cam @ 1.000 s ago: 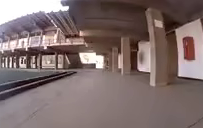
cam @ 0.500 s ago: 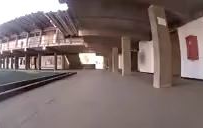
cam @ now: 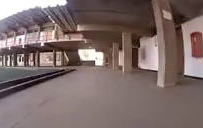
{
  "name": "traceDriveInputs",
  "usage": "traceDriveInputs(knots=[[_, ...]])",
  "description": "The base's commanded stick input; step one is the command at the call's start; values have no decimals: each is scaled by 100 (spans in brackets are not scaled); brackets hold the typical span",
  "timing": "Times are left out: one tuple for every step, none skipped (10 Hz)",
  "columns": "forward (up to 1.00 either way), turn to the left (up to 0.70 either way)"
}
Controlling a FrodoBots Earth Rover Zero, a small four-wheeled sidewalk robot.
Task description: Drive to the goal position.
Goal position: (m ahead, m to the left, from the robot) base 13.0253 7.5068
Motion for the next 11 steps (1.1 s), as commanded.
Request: traceDriveInputs(knots=[[50, 0], [50, 0], [50, 0], [50, 0], [49, 0], [49, 0], [49, 0], [49, 0], [50, 0], [50, 0], [50, 0]])
